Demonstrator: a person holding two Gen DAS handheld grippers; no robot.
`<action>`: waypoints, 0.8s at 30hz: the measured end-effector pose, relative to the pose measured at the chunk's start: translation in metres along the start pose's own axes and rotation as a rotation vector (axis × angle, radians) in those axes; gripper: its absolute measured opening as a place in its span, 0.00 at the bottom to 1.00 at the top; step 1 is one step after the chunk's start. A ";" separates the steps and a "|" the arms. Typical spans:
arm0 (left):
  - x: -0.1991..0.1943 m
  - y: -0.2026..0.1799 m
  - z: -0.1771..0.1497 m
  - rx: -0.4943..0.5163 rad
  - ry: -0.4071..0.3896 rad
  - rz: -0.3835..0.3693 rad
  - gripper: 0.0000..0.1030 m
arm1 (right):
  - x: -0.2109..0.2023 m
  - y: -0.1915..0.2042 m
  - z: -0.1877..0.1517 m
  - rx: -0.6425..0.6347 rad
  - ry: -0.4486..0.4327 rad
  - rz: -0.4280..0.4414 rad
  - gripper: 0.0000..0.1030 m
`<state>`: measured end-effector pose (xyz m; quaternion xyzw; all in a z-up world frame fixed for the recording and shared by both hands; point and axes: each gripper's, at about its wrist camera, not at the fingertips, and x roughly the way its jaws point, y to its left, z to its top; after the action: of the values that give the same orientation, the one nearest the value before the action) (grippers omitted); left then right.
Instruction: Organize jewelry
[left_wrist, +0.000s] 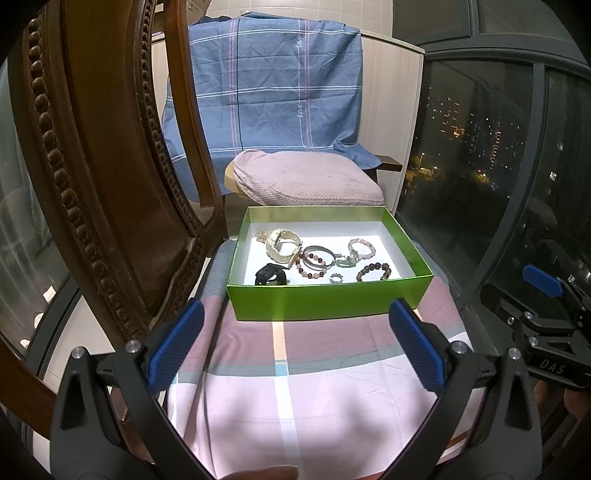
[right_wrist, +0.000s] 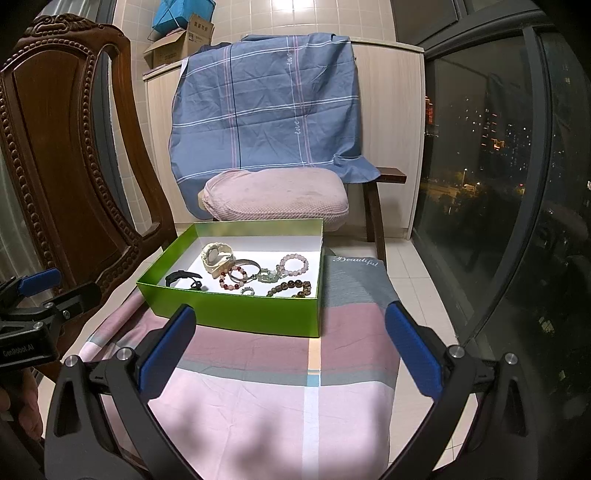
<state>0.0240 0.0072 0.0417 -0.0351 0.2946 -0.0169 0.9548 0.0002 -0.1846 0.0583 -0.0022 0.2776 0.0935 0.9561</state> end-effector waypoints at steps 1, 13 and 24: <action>0.000 0.000 0.000 0.000 0.001 0.000 0.96 | 0.000 0.000 0.000 -0.001 0.000 0.000 0.97; 0.001 -0.001 0.000 -0.002 0.001 0.000 0.96 | 0.000 0.000 0.000 -0.001 0.002 0.000 0.97; 0.001 -0.002 -0.001 -0.002 0.005 0.001 0.96 | -0.001 0.002 0.000 -0.001 0.003 0.002 0.97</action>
<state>0.0246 0.0054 0.0403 -0.0357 0.2970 -0.0163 0.9541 -0.0005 -0.1829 0.0591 -0.0024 0.2789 0.0943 0.9557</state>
